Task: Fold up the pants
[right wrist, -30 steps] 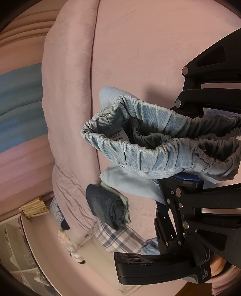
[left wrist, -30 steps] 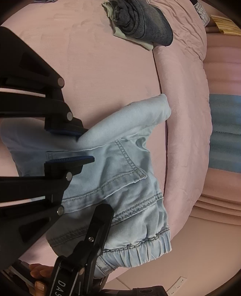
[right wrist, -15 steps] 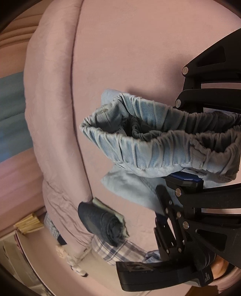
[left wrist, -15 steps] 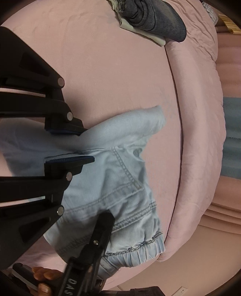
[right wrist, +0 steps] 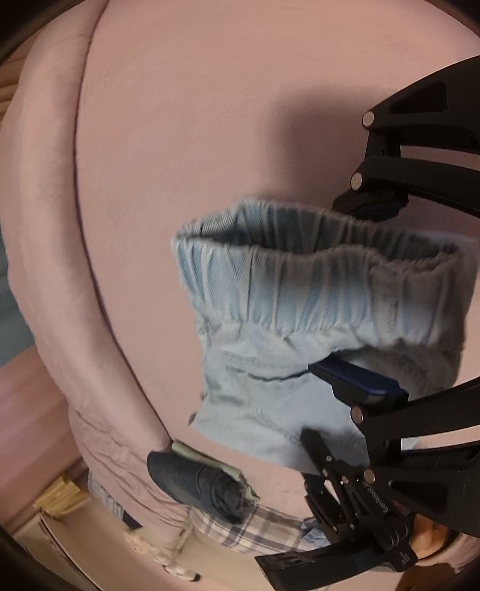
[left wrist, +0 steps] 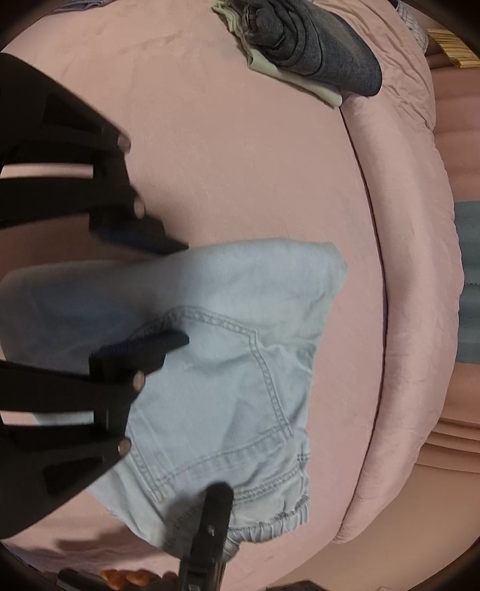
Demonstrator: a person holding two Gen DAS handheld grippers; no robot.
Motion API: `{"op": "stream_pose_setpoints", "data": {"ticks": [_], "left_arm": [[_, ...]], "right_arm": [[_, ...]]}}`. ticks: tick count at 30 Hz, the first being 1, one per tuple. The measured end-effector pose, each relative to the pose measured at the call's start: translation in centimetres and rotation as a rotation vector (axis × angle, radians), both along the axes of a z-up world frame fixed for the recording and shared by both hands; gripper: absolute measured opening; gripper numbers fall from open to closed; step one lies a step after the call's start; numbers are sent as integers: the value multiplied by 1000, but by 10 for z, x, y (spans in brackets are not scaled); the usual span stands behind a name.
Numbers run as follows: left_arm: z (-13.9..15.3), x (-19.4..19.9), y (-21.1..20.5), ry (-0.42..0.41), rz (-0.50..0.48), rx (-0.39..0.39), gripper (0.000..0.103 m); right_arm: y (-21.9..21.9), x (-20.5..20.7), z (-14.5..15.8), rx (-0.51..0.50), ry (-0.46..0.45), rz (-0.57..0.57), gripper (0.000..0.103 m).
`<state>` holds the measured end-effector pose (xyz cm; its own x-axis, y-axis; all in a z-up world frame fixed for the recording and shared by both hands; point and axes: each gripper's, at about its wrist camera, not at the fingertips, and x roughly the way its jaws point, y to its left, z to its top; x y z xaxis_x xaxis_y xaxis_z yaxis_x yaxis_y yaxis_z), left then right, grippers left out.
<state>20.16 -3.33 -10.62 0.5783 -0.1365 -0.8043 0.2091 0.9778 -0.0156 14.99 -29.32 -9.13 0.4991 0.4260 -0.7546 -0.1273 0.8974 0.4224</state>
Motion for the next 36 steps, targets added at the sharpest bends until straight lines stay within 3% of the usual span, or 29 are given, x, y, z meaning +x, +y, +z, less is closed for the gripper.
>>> {"op": "stream_pose_setpoints", "data": {"ticks": [4, 10, 15, 20, 23, 25, 29, 30, 34, 36], "left_arm": [[1, -2, 10, 13, 18, -10, 66], [3, -11, 17, 4, 37, 28, 77], [-10, -9, 20, 28, 50, 30, 79], [-9, -7, 23, 41, 69, 15, 82], [0, -18, 21, 36, 79, 26, 83], [9, -28, 21, 27, 81, 32, 91], [37, -52, 21, -15, 94, 6, 97], [44, -58, 21, -26, 110, 11, 103], [74, -85, 20, -51, 123, -14, 102], [87, -101, 18, -64, 122, -12, 102]], "right_arm": [[-10, -10, 11, -29, -13, -10, 71], [-19, -18, 22, -64, -51, -32, 71], [-9, -7, -4, -140, 28, -43, 71], [1, -4, -6, -177, 35, -55, 75], [7, -13, 7, -175, 1, -73, 75], [8, -26, 17, -198, -34, -73, 75], [20, -54, 43, -230, -95, -48, 75], [22, -60, 47, -229, -103, -43, 75], [32, -80, 68, -238, -137, -24, 95], [37, -94, 79, -239, -166, 2, 97]]}}
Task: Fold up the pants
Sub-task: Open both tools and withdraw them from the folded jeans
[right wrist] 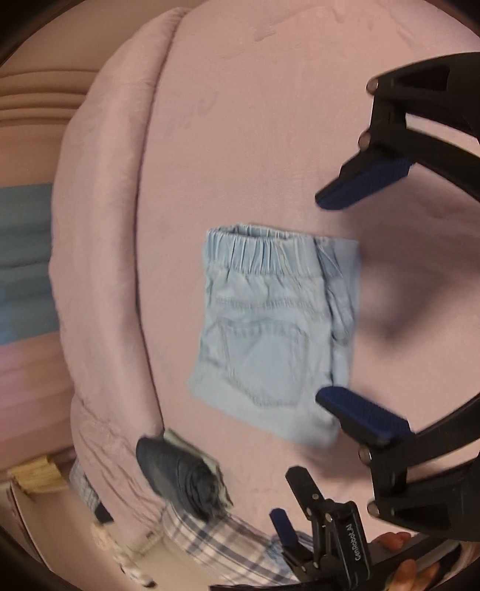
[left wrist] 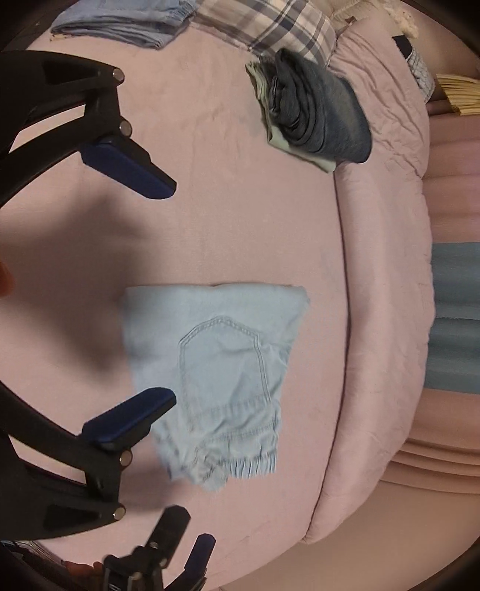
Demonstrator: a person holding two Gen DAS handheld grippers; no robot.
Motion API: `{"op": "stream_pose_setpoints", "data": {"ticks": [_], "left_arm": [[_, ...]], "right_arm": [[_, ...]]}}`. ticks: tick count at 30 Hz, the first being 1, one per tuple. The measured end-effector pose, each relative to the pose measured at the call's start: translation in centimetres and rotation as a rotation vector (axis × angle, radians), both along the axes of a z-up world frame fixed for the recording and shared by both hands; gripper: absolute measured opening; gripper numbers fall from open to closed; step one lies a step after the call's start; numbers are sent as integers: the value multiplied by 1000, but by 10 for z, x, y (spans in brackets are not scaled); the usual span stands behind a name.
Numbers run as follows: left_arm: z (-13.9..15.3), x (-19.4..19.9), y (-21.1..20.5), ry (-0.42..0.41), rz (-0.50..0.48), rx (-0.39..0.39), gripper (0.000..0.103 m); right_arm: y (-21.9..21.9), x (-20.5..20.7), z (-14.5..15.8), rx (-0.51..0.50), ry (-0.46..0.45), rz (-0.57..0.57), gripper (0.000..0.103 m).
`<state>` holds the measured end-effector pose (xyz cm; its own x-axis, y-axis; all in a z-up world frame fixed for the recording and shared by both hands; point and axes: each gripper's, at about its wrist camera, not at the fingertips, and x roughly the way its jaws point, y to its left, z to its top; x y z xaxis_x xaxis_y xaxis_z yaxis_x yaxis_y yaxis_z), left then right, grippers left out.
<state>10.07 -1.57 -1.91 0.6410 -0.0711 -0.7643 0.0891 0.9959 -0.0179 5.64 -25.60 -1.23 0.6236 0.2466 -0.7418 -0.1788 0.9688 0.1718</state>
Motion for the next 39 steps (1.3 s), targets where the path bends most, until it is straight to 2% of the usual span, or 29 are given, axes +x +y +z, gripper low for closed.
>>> {"op": "stream_pose_setpoints", "data": {"ticks": [4, 5, 12, 25, 39], "left_arm": [[19, -24, -2, -21, 7, -12, 102], [23, -29, -4, -22, 15, -4, 102], [45, -64, -10, -65, 34, 39, 102], [46, -78, -21, -65, 26, 51, 102], [46, -80, -23, -59, 24, 50, 102]], "right_arm": [[9, -18, 16, -22, -37, 13, 99], [11, -23, 20, -28, -43, 12, 102], [14, -50, 34, -22, -73, 12, 102], [11, -70, 39, -13, -90, 3, 102], [6, -72, 40, -15, -87, -5, 102]]}}
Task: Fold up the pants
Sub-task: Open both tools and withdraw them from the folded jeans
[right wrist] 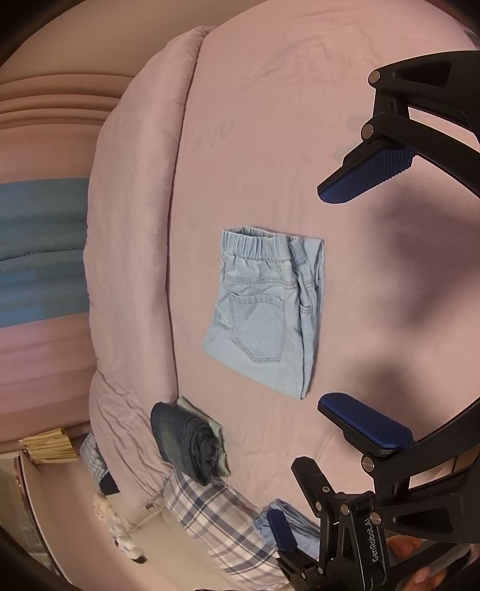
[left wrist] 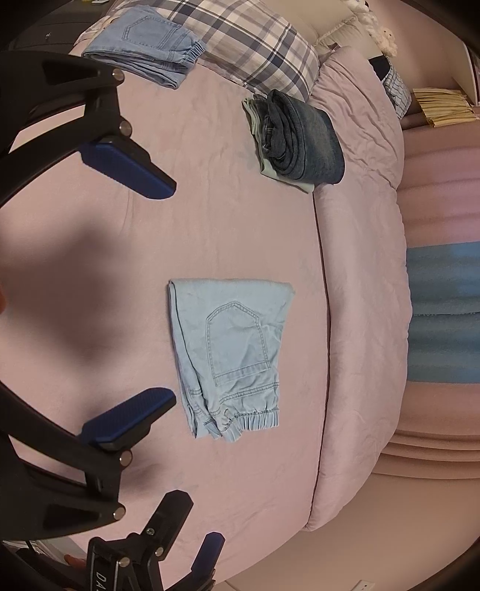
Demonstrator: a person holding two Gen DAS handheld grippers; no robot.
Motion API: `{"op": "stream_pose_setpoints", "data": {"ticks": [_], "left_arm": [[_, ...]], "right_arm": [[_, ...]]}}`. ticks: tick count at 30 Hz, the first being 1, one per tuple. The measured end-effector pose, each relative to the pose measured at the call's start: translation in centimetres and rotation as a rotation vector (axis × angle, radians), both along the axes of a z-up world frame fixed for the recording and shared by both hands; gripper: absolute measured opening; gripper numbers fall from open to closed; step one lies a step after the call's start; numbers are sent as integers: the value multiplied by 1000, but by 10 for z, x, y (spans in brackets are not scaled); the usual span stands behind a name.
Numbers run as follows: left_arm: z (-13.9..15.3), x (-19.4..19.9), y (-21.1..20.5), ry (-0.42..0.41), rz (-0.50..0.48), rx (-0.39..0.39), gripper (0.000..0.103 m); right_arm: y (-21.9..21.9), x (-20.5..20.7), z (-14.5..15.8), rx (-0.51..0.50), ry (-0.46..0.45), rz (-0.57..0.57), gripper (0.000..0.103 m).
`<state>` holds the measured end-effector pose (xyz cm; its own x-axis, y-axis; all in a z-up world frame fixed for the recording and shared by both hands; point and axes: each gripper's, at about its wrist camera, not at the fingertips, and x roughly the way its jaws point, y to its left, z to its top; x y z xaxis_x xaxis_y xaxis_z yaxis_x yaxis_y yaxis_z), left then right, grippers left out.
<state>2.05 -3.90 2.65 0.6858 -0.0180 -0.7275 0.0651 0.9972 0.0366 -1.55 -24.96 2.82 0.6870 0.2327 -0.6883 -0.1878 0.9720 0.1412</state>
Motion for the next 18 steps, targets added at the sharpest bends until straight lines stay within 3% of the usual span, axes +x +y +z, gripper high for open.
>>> {"op": "stream_pose_setpoints", "data": {"ticks": [18], "left_arm": [[-2, -1, -6, 1, -2, -2, 102]], "right_arm": [[-1, 2, 0, -5, 4, 2, 102]]}}
